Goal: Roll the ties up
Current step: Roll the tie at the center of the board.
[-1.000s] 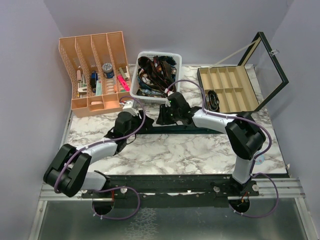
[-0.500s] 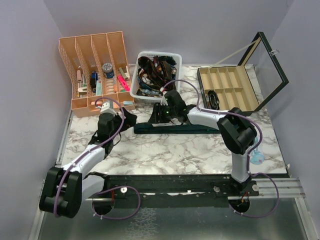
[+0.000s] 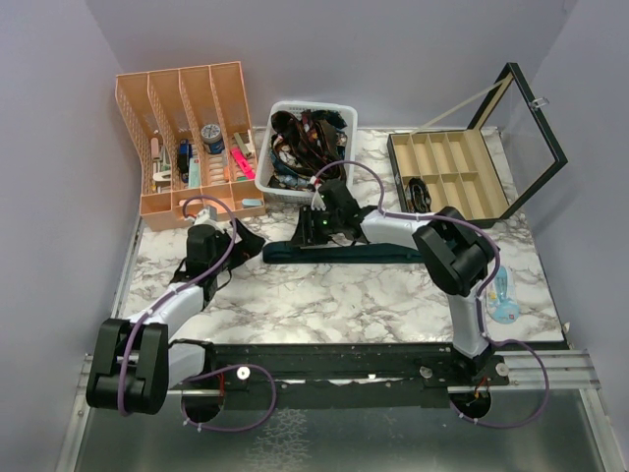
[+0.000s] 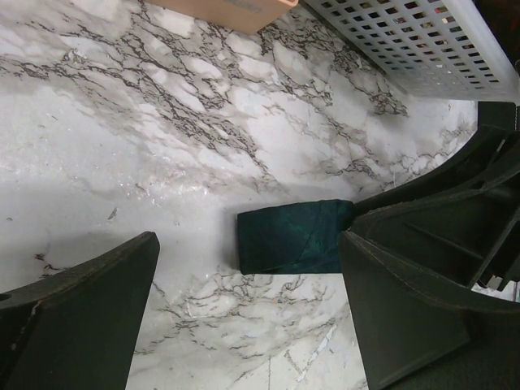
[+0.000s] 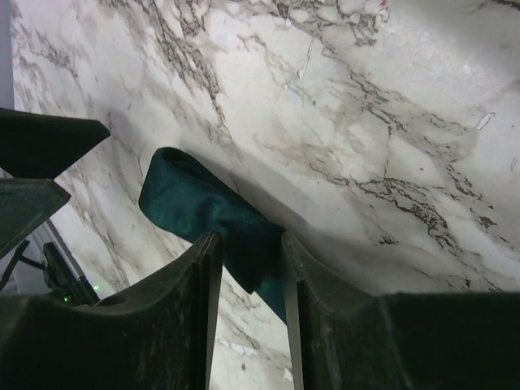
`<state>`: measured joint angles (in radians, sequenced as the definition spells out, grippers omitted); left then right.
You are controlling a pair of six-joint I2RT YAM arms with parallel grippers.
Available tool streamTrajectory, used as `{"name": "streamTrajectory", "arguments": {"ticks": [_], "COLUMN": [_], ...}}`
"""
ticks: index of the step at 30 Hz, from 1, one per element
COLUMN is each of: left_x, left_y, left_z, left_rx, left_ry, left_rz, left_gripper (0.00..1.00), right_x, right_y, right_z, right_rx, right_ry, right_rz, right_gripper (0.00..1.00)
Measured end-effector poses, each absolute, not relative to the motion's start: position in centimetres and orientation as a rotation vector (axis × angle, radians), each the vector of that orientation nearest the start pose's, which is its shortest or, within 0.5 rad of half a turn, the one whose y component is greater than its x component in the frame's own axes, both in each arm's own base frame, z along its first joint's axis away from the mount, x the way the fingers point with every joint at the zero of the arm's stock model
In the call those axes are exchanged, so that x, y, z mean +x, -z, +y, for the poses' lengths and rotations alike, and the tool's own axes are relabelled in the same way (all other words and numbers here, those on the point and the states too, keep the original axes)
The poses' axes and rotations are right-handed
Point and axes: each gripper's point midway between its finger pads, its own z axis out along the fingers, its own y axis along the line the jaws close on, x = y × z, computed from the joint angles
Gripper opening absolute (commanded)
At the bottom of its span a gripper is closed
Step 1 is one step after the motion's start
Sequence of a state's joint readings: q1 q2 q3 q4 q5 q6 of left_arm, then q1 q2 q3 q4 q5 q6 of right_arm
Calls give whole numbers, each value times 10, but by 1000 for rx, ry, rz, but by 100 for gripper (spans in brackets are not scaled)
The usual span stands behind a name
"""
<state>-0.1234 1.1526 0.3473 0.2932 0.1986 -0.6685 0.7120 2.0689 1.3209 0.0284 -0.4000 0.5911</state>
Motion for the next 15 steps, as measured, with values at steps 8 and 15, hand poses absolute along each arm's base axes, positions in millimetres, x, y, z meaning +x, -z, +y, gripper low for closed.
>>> {"name": "streamTrajectory", "arguments": {"ticks": [8,15], "left_x": [308,307], "left_y": [-70,-68], "left_z": [-101,-102], "left_rx": [-453,-464], "left_ry": [700,707], "left_rz": [2111,2121], "left_gripper": [92,92], "right_x": [329,325], "right_y": [-48,-50], "right_z": [405,402], "right_rx": [-380,-364], "right_ry": [-1097,-1113], "right_rz": [2462,2449], "right_gripper": [16,13]}}
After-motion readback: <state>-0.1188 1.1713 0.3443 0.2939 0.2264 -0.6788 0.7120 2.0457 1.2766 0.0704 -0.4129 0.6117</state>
